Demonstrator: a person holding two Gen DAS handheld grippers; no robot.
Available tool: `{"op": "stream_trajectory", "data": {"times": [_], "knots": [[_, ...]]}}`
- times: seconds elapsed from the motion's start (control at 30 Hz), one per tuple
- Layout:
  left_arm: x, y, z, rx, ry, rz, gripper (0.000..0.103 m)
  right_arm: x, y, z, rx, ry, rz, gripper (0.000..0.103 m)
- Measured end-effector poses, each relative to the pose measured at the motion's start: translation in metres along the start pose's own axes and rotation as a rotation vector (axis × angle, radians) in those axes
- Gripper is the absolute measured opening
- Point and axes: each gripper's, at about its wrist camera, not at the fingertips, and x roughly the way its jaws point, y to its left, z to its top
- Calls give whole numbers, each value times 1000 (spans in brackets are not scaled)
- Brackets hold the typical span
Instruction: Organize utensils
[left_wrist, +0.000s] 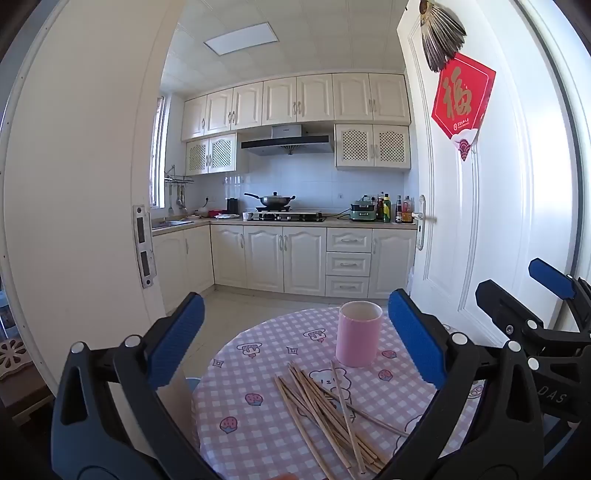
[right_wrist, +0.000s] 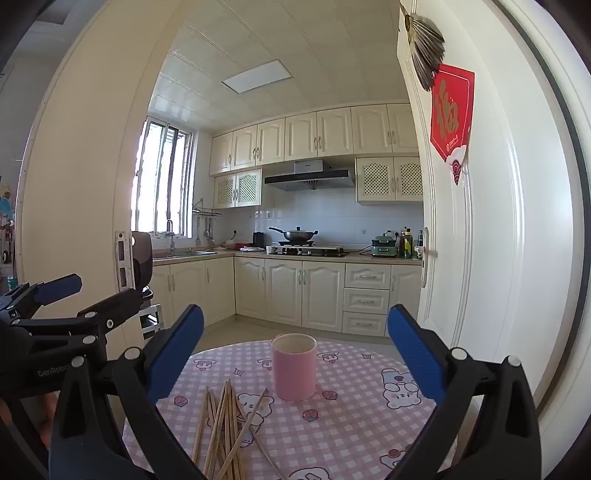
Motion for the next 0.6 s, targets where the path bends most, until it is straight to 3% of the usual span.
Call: {"op": "stream_trajectory", "data": {"times": [0.6], "knots": [[5, 0, -2, 6, 1, 2, 97, 0, 3, 0, -3, 6, -1, 96]]}}
